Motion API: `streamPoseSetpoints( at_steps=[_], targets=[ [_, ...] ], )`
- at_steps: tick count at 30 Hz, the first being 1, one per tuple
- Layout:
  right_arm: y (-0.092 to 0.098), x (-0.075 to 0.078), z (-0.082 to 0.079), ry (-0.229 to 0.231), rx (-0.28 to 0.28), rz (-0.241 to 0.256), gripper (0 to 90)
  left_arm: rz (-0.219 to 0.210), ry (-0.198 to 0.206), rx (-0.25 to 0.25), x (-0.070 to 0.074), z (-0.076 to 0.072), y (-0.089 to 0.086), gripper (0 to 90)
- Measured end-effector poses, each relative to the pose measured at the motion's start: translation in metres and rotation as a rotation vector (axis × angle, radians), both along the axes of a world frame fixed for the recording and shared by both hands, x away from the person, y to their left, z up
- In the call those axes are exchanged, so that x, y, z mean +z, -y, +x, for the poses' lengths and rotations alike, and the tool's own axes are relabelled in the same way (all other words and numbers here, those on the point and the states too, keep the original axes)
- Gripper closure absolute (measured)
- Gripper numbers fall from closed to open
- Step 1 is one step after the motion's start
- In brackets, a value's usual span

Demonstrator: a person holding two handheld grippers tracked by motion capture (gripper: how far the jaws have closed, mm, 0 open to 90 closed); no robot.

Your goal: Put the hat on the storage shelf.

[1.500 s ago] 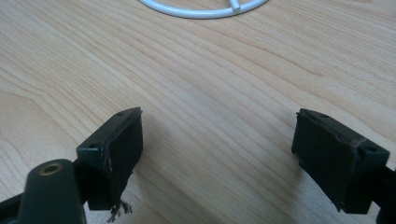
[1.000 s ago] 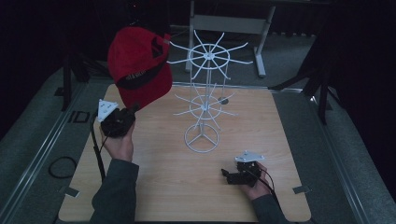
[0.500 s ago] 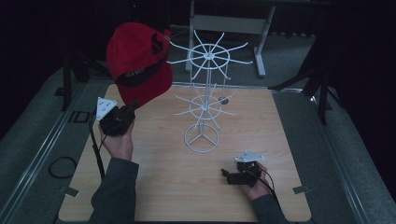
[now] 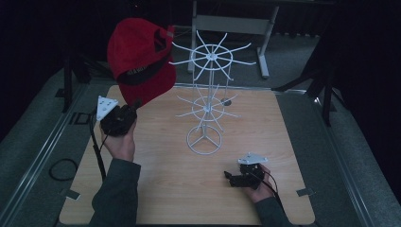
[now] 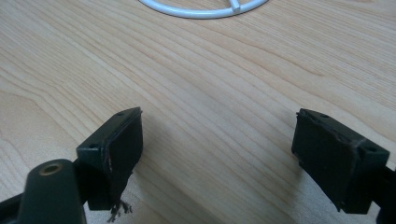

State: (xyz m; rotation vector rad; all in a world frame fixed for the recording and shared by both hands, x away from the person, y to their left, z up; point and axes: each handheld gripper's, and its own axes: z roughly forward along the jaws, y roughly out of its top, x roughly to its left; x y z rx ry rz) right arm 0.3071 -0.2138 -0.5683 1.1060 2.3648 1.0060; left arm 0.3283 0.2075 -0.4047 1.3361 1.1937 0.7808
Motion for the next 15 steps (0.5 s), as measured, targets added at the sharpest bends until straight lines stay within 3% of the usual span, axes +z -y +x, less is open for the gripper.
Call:
streamPoseSetpoints(
  at_steps=[15],
  targets=[
    [0.0000,0.0000,0.0000,0.000,0.000,0.000,16.3,-0.007,0.031,-0.003,0.0096,-0.0038,0.0010,86.2]
  ],
)
